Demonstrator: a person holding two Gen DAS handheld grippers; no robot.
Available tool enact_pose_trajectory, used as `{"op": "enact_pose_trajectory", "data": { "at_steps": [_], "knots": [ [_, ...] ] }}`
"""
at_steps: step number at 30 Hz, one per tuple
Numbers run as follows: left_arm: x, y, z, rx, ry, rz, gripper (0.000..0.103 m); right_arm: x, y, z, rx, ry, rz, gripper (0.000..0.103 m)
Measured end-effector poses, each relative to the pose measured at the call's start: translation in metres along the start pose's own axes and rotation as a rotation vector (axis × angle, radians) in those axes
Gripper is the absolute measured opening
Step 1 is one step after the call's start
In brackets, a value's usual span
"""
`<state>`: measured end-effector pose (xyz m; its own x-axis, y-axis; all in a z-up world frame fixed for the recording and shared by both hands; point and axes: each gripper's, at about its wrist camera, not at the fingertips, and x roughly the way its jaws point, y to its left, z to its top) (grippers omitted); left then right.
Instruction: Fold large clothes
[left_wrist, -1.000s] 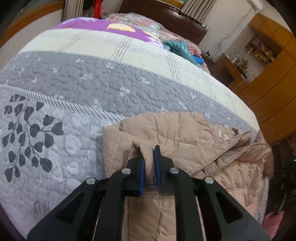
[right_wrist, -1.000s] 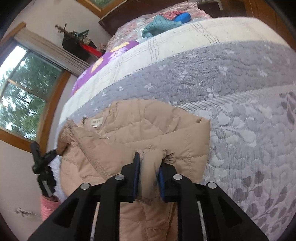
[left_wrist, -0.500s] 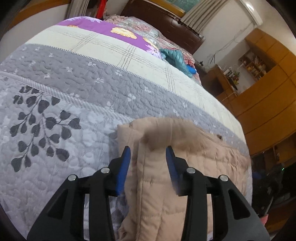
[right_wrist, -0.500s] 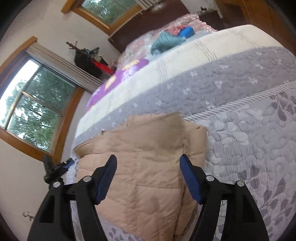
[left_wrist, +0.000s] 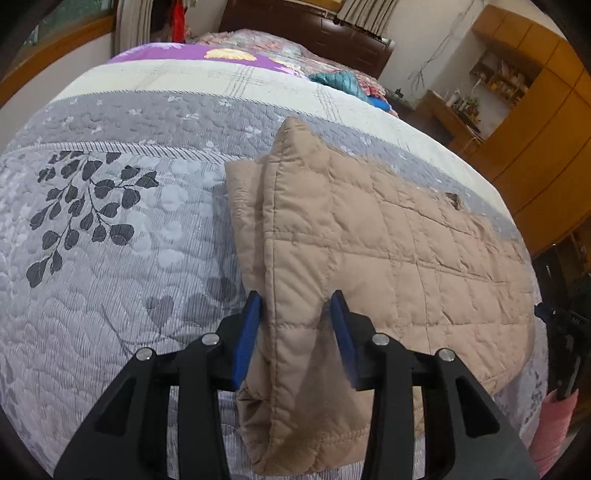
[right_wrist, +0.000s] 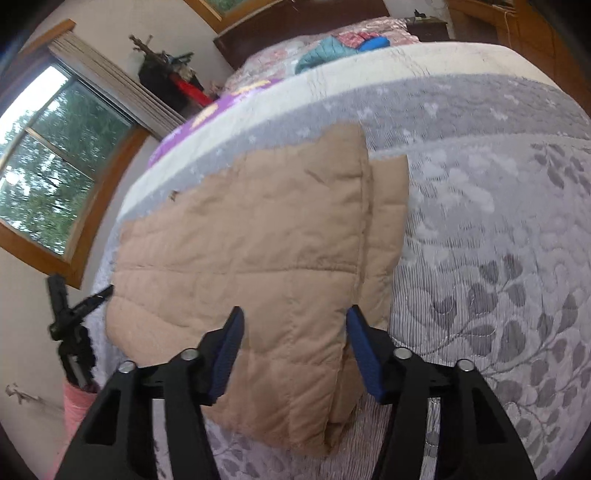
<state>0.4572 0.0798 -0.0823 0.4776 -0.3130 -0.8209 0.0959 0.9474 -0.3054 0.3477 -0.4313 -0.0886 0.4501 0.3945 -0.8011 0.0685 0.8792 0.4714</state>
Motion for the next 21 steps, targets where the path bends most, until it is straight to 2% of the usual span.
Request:
{"op": "enact_pose_trajectory", "data": {
  "at_steps": [1,3,6,9,12,17,21],
  "knots": [
    [0.000,-0.002,-0.001,0.003,-0.006,0.011,0.027,0.004,0.001,0.000,-0.002,0.000,-0.015,0.043],
    [-0.002,-0.009,-0.003,0.026,-0.030,0.051,0.015,0.005,0.006,0.000,-0.013,-0.011,-0.025,0.023],
    [-0.010,-0.016,-0.008,0.045,-0.076,0.078,0.009,0.001,0.019,0.003,-0.057,-0.045,-0.023,0.012],
    [-0.023,-0.013,-0.011,-0.002,-0.140,0.061,0.007,-0.009,0.036,0.006,-0.116,-0.109,-0.052,0.011],
    [-0.026,-0.009,-0.012,-0.045,-0.164,0.044,0.007,-0.003,0.040,0.015,-0.110,-0.117,-0.080,0.011],
    [0.005,-0.002,-0.010,-0.055,-0.085,0.072,0.007,0.027,0.015,0.021,-0.039,-0.050,-0.094,0.012],
    [0.020,-0.004,-0.012,-0.028,-0.063,0.098,0.009,0.048,0.001,0.018,0.001,-0.011,-0.078,0.014]
  ]
}}
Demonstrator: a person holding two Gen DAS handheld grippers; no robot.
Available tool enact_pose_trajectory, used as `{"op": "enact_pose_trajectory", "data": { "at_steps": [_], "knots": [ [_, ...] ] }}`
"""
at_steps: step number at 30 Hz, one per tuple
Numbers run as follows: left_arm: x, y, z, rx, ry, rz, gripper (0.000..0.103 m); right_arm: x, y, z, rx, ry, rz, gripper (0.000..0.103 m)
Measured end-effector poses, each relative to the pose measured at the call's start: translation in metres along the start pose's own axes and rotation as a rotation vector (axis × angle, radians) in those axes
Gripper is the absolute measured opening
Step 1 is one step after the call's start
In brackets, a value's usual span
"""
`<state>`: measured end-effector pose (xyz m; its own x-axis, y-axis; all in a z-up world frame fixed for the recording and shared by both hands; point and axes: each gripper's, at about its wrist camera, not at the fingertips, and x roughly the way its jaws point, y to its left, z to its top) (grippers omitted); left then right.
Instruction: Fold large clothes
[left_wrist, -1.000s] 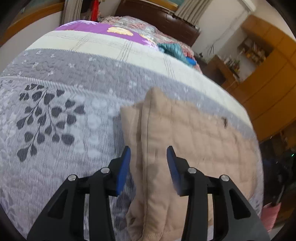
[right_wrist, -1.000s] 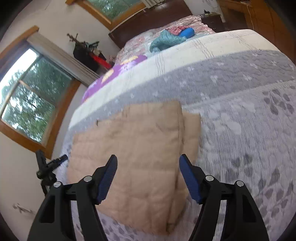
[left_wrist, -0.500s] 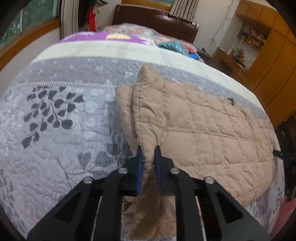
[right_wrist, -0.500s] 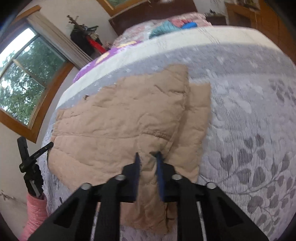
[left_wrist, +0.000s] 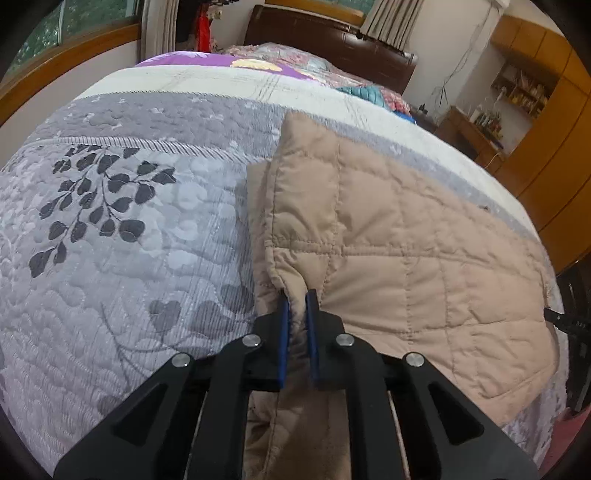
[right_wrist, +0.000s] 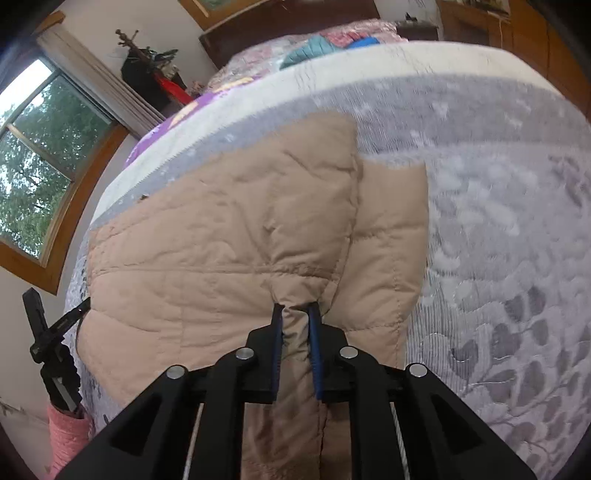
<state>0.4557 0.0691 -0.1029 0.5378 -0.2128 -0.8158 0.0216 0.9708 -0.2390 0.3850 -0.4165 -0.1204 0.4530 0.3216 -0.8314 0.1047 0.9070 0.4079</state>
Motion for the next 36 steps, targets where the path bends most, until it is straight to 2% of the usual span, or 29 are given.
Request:
{"op": "enact_pose_trajectory", "data": {
  "at_steps": [3,5,6,10,14,16,22,25,32,36],
  "knots": [
    [0.003,-0.005,-0.001,0.028,0.003,0.027,0.009,0.001,0.001,-0.003,-0.007,0.002,-0.020,0.014],
    [0.000,-0.006,0.001,0.033,0.014,0.036,0.012,-0.004,0.007,-0.005,-0.023,-0.006,-0.049,0.018],
    [-0.004,-0.006,0.003,0.028,0.017,0.040,0.014,-0.009,0.009,-0.006,-0.024,-0.016,-0.063,0.023],
    [-0.030,0.004,0.008,-0.027,-0.013,0.019,0.016,-0.045,0.017,-0.015,-0.040,-0.096,-0.125,0.026],
    [-0.065,-0.010,0.004,-0.003,-0.104,0.052,0.014,-0.071,0.036,-0.023,-0.075,-0.142,-0.090,0.028],
    [-0.074,-0.028,0.001,0.031,-0.116,0.019,0.014,-0.074,0.054,-0.032,-0.120,-0.142,-0.075,0.028],
    [-0.070,-0.082,-0.021,0.162,-0.072,-0.064,0.014,-0.051,0.100,-0.050,-0.218,-0.077,-0.042,0.028],
    [-0.055,-0.095,-0.031,0.199,-0.044,-0.054,0.015,-0.039,0.106,-0.056,-0.238,-0.055,-0.052,0.028],
    [-0.018,-0.083,-0.042,0.170,0.044,-0.063,0.015,-0.007,0.100,-0.063,-0.211,0.008,-0.068,0.026],
    [-0.009,-0.080,-0.046,0.187,0.043,-0.062,0.015,0.007,0.097,-0.068,-0.204,0.018,-0.078,0.026]
  ]
}}
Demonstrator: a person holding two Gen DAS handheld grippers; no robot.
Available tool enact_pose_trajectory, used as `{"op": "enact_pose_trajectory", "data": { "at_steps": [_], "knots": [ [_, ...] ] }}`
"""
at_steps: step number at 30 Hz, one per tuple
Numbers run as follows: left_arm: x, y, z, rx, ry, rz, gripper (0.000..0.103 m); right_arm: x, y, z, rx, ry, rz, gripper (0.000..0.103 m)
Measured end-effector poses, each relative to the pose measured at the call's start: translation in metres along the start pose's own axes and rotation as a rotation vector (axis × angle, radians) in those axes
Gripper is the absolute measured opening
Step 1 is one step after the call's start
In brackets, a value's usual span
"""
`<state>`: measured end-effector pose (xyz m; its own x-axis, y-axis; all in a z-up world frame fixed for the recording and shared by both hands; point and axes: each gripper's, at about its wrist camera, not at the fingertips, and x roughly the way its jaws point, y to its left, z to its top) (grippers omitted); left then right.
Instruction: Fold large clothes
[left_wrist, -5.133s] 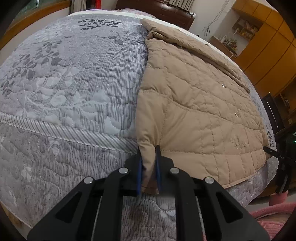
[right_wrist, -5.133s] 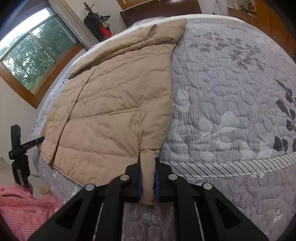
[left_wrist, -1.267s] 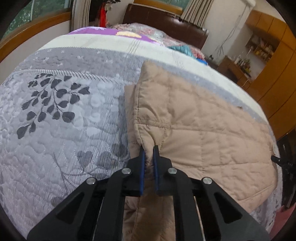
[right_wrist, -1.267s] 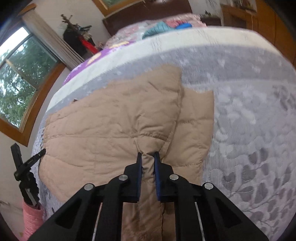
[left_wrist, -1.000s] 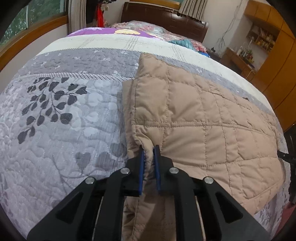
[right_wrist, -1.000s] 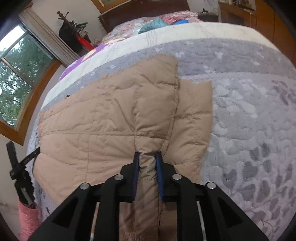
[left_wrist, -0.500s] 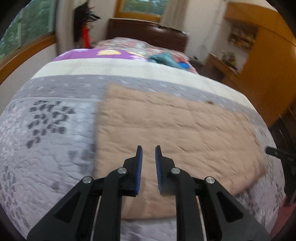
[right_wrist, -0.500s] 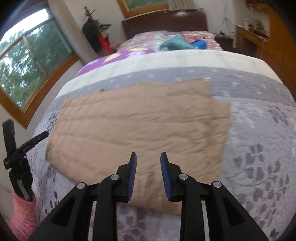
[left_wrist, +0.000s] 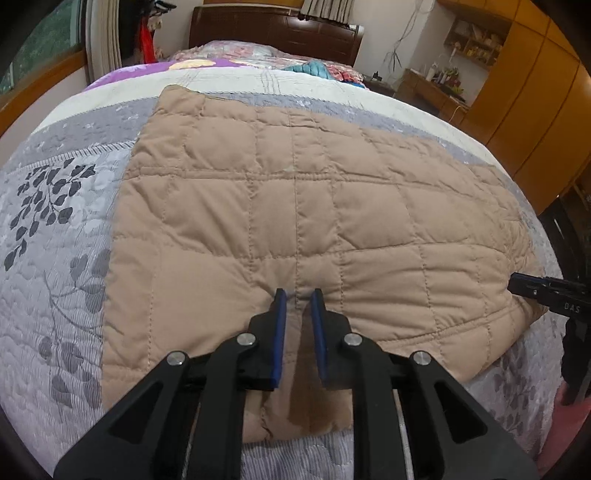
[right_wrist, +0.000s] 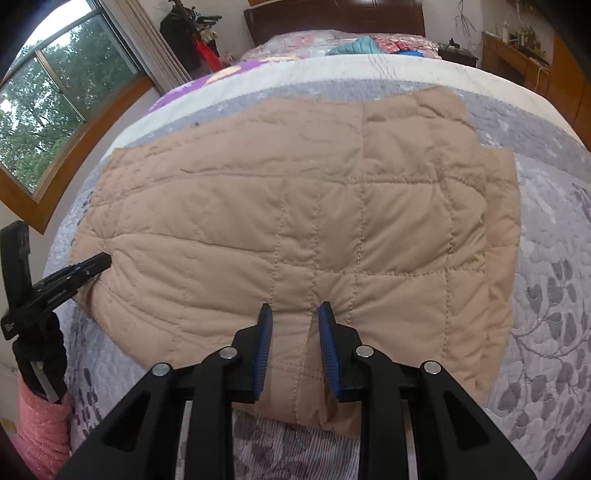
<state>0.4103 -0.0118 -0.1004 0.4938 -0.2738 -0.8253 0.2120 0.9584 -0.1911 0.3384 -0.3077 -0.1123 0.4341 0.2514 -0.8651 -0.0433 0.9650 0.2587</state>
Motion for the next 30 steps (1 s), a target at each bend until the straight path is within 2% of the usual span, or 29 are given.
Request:
{"op": "enact_pose_trajectory", "data": {
  "at_steps": [9,14,19,22,23,24,26,30],
  "knots": [
    [0.011,0.002,-0.004,-0.004,0.000,0.019,0.014,0.011,0.003,-0.006,0.013,-0.033,0.003,0.026],
    [0.010,0.003,0.003,-0.023,0.023,0.022,0.015,0.001,0.001,-0.006,0.020,-0.021,0.006,0.026],
    [0.010,0.007,0.007,-0.050,0.037,-0.003,0.014,-0.003,-0.004,-0.004,0.029,-0.026,0.019,0.026],
    [-0.008,0.011,0.008,-0.063,0.038,-0.028,0.015,-0.024,-0.004,-0.008,0.014,-0.074,0.041,0.035],
    [-0.019,0.016,0.009,-0.069,0.025,-0.050,0.020,-0.038,-0.008,-0.010,0.012,-0.109,0.059,0.045],
    [-0.027,0.019,0.008,-0.072,0.012,-0.065,0.032,-0.052,-0.014,-0.011,0.022,-0.146,0.068,0.054],
    [-0.049,0.034,0.012,-0.085,-0.033,-0.067,0.046,-0.078,-0.033,-0.012,0.061,-0.199,0.067,0.056],
    [-0.067,0.077,0.025,-0.140,-0.077,-0.005,0.059,-0.103,-0.080,-0.010,0.158,-0.235,0.063,0.073]
  ]
}}
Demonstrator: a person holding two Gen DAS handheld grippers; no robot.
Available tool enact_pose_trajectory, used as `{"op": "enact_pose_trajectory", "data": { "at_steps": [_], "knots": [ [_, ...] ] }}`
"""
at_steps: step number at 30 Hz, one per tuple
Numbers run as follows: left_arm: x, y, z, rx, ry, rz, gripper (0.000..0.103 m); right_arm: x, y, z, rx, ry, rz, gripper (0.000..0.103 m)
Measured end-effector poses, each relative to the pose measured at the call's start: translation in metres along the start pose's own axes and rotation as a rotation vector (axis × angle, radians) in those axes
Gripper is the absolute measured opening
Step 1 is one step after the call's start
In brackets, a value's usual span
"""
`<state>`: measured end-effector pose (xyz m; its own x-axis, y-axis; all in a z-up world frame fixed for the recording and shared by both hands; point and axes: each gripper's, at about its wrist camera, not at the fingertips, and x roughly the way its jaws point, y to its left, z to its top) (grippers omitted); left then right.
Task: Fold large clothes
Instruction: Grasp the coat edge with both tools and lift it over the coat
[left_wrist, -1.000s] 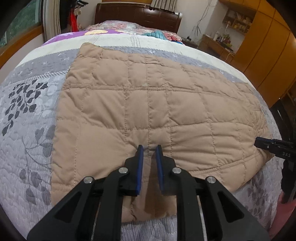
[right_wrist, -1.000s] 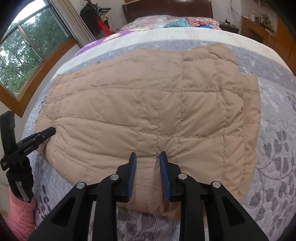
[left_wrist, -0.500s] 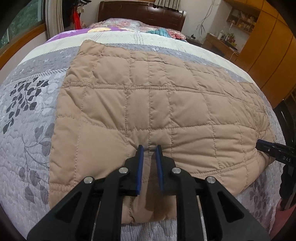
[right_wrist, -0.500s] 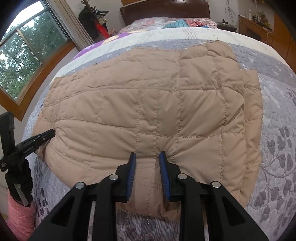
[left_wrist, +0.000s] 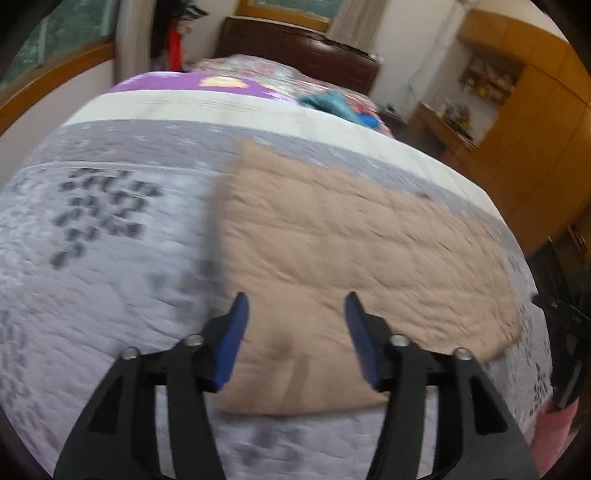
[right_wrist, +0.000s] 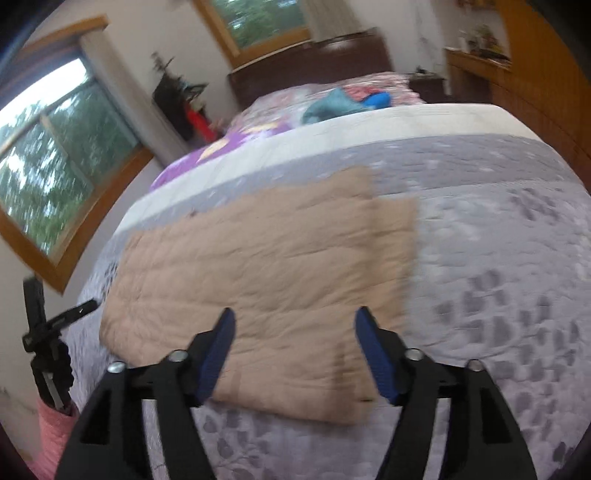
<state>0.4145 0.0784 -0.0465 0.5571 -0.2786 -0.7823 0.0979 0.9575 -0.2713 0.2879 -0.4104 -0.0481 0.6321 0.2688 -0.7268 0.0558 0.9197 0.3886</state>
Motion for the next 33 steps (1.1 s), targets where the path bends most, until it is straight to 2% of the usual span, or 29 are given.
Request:
{"op": "enact_pose_trajectory", "data": {
  "at_steps": [2,5,8,12,15,21,29,31,33],
  "knots": [
    [0.005,0.027,0.007,-0.062,0.023,0.007,0.059,0.003,-0.021,0.004,0.041,0.027,0.028,0.076],
    [0.020,0.052,0.011,-0.137,0.063,-0.044,0.059,0.018,-0.047,0.005,0.110,0.084,0.090,0.079],
    [0.033,0.064,0.008,-0.162,0.078,-0.083,0.059,0.038,-0.062,0.004,0.163,0.118,0.124,0.080],
    [0.051,0.066,0.010,-0.182,0.095,-0.140,0.060,0.060,-0.069,0.007,0.197,0.143,0.171,0.080],
    [0.063,0.068,0.013,-0.199,0.103,-0.154,0.061,0.074,-0.073,0.010,0.208,0.162,0.167,0.081],
    [0.094,0.066,0.024,-0.221,0.131,-0.227,0.061,0.094,-0.080,0.016,0.230,0.179,0.210,0.081],
    [0.125,0.044,0.036,-0.221,0.172,-0.298,0.060,0.118,-0.066,0.032,0.214,0.190,0.212,0.081],
    [0.128,0.032,0.036,-0.195,0.180,-0.293,0.052,0.126,-0.057,0.039,0.189,0.189,0.200,0.072],
    [0.125,0.021,0.034,-0.178,0.171,-0.280,0.035,0.126,-0.051,0.039,0.181,0.200,0.217,0.050]
  ]
}}
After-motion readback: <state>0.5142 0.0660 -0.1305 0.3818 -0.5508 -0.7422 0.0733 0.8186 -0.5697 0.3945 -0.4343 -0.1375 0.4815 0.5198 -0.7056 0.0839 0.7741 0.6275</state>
